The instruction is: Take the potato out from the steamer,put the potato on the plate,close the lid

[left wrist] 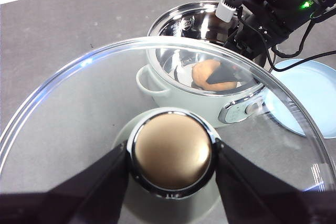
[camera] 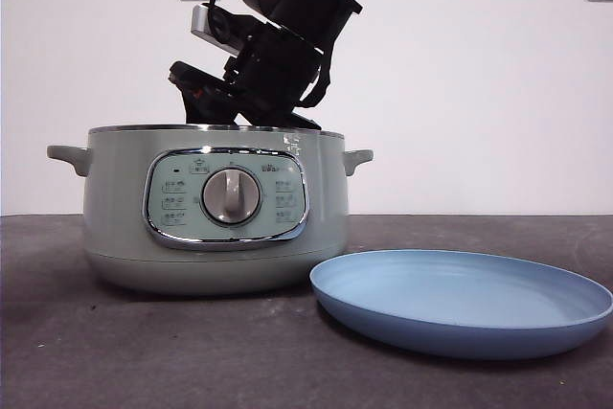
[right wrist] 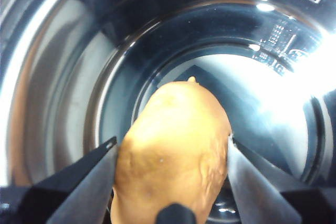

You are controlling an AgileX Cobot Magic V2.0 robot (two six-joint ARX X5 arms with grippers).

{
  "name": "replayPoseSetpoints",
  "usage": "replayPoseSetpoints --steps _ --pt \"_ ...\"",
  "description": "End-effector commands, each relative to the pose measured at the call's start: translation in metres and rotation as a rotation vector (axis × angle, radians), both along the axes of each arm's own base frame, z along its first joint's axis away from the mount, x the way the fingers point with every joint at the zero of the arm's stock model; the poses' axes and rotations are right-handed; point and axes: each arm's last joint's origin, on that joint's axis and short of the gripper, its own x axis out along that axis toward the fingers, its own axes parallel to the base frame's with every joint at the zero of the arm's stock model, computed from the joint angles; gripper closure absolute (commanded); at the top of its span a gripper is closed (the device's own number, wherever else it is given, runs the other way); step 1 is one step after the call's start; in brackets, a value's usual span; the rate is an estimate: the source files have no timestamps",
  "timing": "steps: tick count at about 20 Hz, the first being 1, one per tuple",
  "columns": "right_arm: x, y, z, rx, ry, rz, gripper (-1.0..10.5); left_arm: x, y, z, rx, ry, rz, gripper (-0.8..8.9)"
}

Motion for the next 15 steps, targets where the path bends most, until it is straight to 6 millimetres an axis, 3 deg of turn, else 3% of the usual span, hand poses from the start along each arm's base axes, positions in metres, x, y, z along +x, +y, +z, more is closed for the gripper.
replayPoseSetpoints --steps 1,6,10,15 --pt "-0.004 -0.004 0.020 0.028 -0.034 -0.010 9.6 -0.002 0.001 0.006 -0.023 -0.063 0.001 8.22" --pt "-0.031 -0.029 0.085 0.089 -0.103 -0.010 9.6 -0.001 0.000 0.007 -0.026 -0.074 -0.006 8.22" --pt "-0.063 -0.063 0.131 0.032 -0.158 -0.056 9.6 0.000 -0.001 0.009 -0.054 -0.090 -0.041 8.22" --pt "-0.094 -0.105 0.161 0.002 -0.147 -0.100 9.7 0.000 -0.002 0.010 -0.057 -0.103 -0.054 8.22"
